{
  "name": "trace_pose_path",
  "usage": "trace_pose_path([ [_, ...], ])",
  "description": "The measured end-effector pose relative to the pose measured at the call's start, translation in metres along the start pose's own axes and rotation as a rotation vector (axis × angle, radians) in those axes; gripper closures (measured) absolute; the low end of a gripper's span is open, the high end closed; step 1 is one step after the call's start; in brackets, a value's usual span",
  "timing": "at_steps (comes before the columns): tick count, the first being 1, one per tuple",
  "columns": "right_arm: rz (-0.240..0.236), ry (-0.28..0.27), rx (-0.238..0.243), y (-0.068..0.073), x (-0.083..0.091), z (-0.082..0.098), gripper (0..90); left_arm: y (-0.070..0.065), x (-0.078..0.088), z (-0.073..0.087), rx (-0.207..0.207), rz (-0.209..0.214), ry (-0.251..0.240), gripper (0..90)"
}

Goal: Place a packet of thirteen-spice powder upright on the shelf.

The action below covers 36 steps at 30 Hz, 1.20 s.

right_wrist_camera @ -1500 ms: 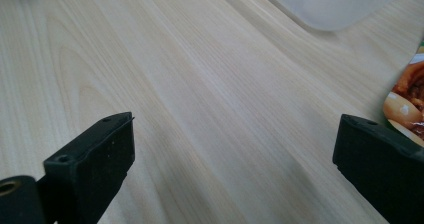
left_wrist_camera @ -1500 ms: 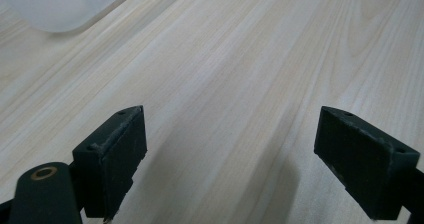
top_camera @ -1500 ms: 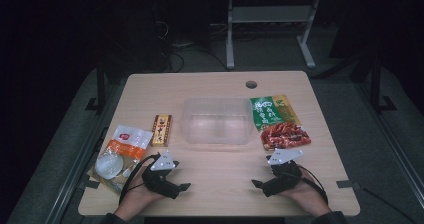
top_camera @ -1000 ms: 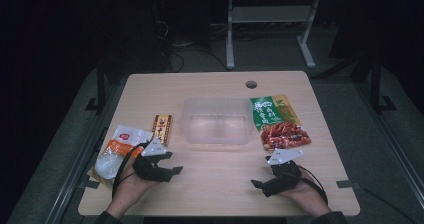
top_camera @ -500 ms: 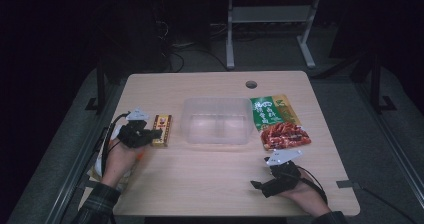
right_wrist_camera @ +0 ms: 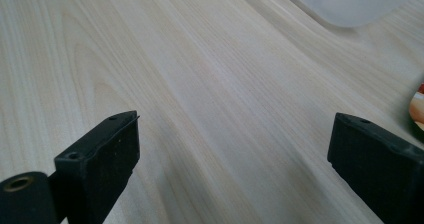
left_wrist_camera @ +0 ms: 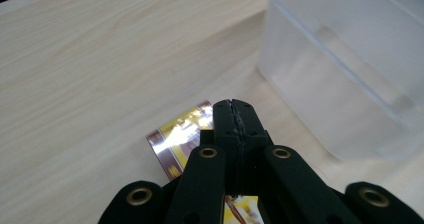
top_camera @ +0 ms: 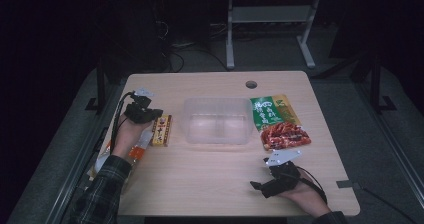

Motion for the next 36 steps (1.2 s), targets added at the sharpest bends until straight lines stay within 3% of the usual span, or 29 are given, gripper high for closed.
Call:
trace_pose_path([
  [6,-0.006,0.006,0.009,0.001,-0.001,0.0,6.0,0.015,-0.03,-0.008,-0.002,-0.053,0.062,89.7],
  [9,-0.008,0.009,0.011,0.001,-0.001,0.0,6.0,0.019,-0.042,-0.01,0.008,-0.058,0.084,89.7],
  [17,-0.008,0.012,0.006,0.001,0.0,0.001,6.0,0.02,-0.067,-0.006,0.031,-0.088,0.121,89.8],
  [22,-0.01,0.008,0.008,0.002,0.0,0.002,6.0,0.018,-0.065,-0.006,0.025,-0.092,0.151,89.8],
  [26,-0.009,0.007,0.009,0.001,0.0,0.002,6.1,0.014,-0.06,-0.002,0.038,-0.072,0.179,89.8],
  [36,-0.006,0.013,0.004,0.002,-0.001,0.002,6.1,-0.001,-0.05,0.021,0.031,-0.016,0.232,89.9],
])
Point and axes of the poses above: each handheld gripper's, and its own axes: x roughly backward along the jaws, z roughly out of its underside, y roughly to its left, the point moved 1 cm from there along -x, roughly forward along the jaws, and after that the axes turned 4 degrees about x, right-handed, at the moved point
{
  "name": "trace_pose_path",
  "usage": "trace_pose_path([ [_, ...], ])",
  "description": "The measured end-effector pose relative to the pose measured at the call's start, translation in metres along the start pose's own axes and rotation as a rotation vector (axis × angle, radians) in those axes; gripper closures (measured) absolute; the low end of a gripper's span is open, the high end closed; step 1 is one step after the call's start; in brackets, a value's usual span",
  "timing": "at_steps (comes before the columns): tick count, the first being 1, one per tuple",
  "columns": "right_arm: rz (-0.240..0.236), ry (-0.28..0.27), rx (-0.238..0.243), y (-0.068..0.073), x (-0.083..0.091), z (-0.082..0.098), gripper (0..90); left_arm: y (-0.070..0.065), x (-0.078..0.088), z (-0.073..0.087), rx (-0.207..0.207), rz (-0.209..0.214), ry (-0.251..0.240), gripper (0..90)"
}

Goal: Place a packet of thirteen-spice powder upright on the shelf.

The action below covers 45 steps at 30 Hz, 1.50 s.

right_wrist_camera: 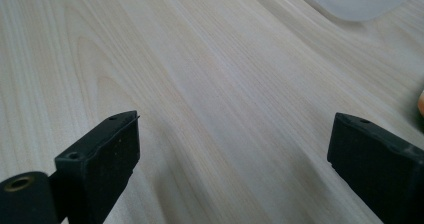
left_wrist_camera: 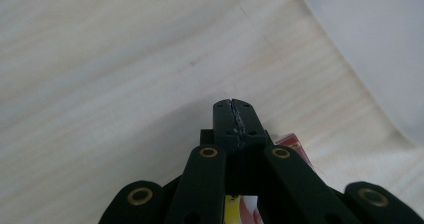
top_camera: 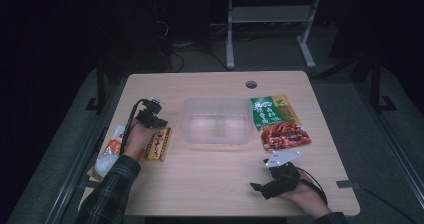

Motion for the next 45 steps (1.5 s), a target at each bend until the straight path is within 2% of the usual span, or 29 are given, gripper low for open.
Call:
trace_pose_path([
  [6,0.001,-0.001,-0.005,0.0,0.0,0.0,6.1,-0.014,0.006,0.012,-0.012,0.024,-0.012,89.9],
  [7,0.001,0.0,-0.004,0.0,0.0,0.0,6.1,-0.02,0.008,0.017,-0.024,0.034,-0.009,89.9],
  [14,0.001,0.0,-0.001,0.0,0.0,0.0,6.1,-0.036,0.011,0.032,-0.051,0.069,-0.005,89.9],
  [15,0.001,-0.001,-0.002,0.0,0.0,0.0,6.1,-0.04,0.013,0.035,-0.066,0.078,-0.01,89.9],
  [16,0.001,-0.001,-0.002,0.0,0.0,0.0,6.1,-0.04,0.013,0.035,-0.066,0.078,-0.01,89.9],
  [17,0.002,0.0,-0.001,0.0,0.0,0.0,6.1,-0.04,0.02,0.037,-0.065,0.085,-0.043,89.8],
  [18,0.002,0.0,-0.001,0.0,0.0,0.0,6.1,-0.04,0.02,0.037,-0.065,0.085,-0.043,89.8],
  [19,0.001,0.0,0.0,0.0,0.0,0.0,6.1,-0.04,0.03,0.04,-0.062,0.085,-0.074,89.8],
  [20,0.001,0.0,0.0,0.0,0.0,0.0,6.1,-0.04,0.03,0.04,-0.062,0.085,-0.074,89.8],
  [21,0.001,0.0,0.001,0.0,0.0,-0.001,6.1,-0.04,0.041,0.043,-0.065,0.075,-0.097,89.8],
  [22,0.001,0.0,0.001,0.0,0.0,-0.001,6.1,-0.04,0.041,0.043,-0.065,0.075,-0.097,89.9],
  [24,0.001,-0.003,0.001,0.0,0.001,0.0,6.1,-0.038,0.056,0.054,-0.066,0.065,-0.127,89.9],
  [26,0.001,-0.003,0.0,0.0,0.001,0.0,6.1,-0.036,0.06,0.058,-0.062,0.058,-0.132,89.8],
  [27,0.001,-0.004,0.001,0.0,0.001,0.0,6.1,-0.031,0.067,0.068,-0.052,0.044,-0.141,89.8],
  [28,0.001,-0.003,0.002,0.0,0.001,0.0,6.1,-0.031,0.067,0.068,-0.052,0.044,-0.141,89.8],
  [29,0.001,-0.003,0.002,0.001,0.001,0.0,6.1,-0.028,0.072,0.078,-0.032,0.036,-0.149,89.8],
  [30,0.001,-0.003,0.002,0.001,0.001,0.0,6.1,-0.028,0.072,0.078,-0.032,0.036,-0.149,89.8],
  [31,-0.001,-0.002,0.005,0.001,0.001,-0.001,6.1,-0.025,0.076,0.087,-0.025,0.026,-0.147,89.9],
  [35,-0.002,-0.001,0.003,0.001,0.0,-0.001,6.1,-0.022,0.072,0.097,-0.031,0.014,-0.131,89.9],
  [40,-0.003,0.003,0.012,0.001,-0.001,-0.002,6.1,-0.022,0.063,0.095,-0.046,-0.004,-0.118,89.8],
  [41,-0.004,0.006,0.012,0.001,-0.001,-0.002,6.1,-0.021,0.062,0.094,-0.055,-0.027,-0.115,89.9],
  [45,-0.002,0.004,0.003,0.001,-0.001,-0.002,6.1,-0.017,0.057,0.095,-0.046,-0.033,-0.098,89.8],
])
Point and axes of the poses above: each handheld gripper's, and its own axes: x roughly backward along the jaws, z roughly out of its underside, y roughly to its left, the point moved 1 cm from there along -x, roughly forward along the jaws, and after that the axes turned 4 degrees about x, right-handed, at the moved point
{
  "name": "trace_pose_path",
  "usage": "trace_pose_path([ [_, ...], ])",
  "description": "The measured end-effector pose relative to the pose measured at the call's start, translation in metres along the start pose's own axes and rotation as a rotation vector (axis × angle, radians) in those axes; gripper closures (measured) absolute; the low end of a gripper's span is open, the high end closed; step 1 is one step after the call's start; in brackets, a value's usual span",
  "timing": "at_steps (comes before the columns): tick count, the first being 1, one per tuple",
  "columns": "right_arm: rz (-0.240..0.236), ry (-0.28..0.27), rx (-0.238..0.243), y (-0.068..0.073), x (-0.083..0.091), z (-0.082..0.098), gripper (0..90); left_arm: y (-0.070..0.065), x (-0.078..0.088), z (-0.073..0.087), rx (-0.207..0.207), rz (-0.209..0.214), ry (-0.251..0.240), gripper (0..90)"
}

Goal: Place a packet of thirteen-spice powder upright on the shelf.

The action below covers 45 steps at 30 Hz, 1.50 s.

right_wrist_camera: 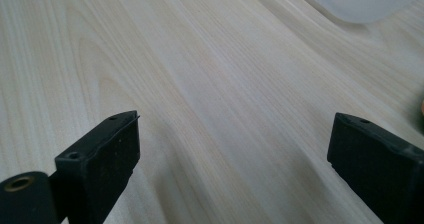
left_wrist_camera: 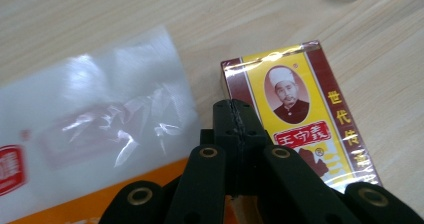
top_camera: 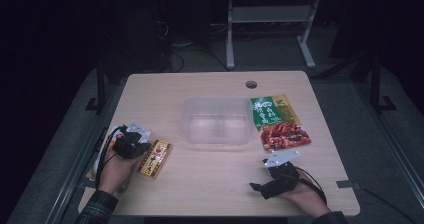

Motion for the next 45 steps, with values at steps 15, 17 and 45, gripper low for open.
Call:
trace_pose_path([
  [15,0.001,0.001,0.0,0.0,0.0,0.0,6.1,-0.018,-0.007,-0.002,-0.023,0.084,0.02,89.8],
  [17,0.001,0.0,0.0,0.0,0.0,0.0,6.1,-0.026,-0.009,-0.004,-0.036,0.11,0.019,89.8],
  [45,-0.006,0.003,0.012,0.001,0.0,0.0,6.3,-0.052,0.03,0.027,-0.205,0.285,-0.016,36.6],
])
Point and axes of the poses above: each handheld gripper's, and its own axes: x roughly backward along the jaws, z roughly out of its underside, y roughly to its left, the point moved 1 cm from there along -x, roughly forward along the jaws, and after that the axes turned 4 degrees about x, right-handed, at the moved point
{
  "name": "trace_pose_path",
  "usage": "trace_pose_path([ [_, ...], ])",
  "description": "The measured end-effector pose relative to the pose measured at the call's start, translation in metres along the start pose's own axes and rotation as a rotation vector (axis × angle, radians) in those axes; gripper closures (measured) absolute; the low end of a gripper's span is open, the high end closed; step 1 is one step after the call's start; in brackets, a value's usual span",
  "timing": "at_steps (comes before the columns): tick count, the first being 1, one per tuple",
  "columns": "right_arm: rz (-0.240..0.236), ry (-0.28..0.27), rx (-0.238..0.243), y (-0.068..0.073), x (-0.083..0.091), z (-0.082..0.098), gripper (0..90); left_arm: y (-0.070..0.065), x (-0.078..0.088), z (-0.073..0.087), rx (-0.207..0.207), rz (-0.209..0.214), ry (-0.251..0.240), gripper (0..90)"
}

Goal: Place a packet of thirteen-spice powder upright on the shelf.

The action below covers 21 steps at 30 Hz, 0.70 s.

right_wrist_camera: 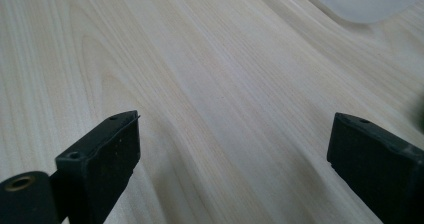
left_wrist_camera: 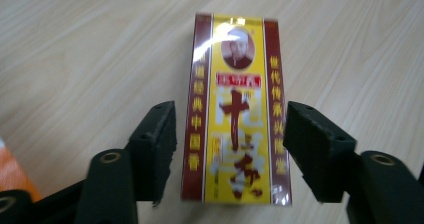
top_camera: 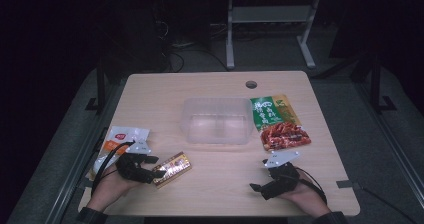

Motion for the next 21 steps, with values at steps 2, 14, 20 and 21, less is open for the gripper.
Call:
trace_pose_path([
  [2,-0.001,0.0,0.0,0.0,0.0,0.0,6.3,-0.001,0.0,0.003,-0.002,-0.013,0.007,32.1],
  [14,-0.003,0.001,0.003,0.0,-0.001,0.0,6.3,-0.009,-0.02,0.015,-0.046,-0.044,0.08,27.9],
  [20,-0.002,0.0,0.003,0.0,-0.001,0.0,6.3,-0.009,-0.023,0.017,-0.042,-0.052,0.089,29.9],
  [21,-0.003,-0.002,0.004,0.0,-0.001,0.0,6.3,-0.009,-0.024,0.017,-0.042,-0.054,0.089,29.9],
])
Point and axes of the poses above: each handheld gripper's, and its own axes: x roughly backward along the jaws, z roughly out of its underside, y roughly to its left, the point moved 1 cm from there along -x, roughly forward along the jaws, and after that the axes turned 4 degrees about x, right-handed, at the moved point
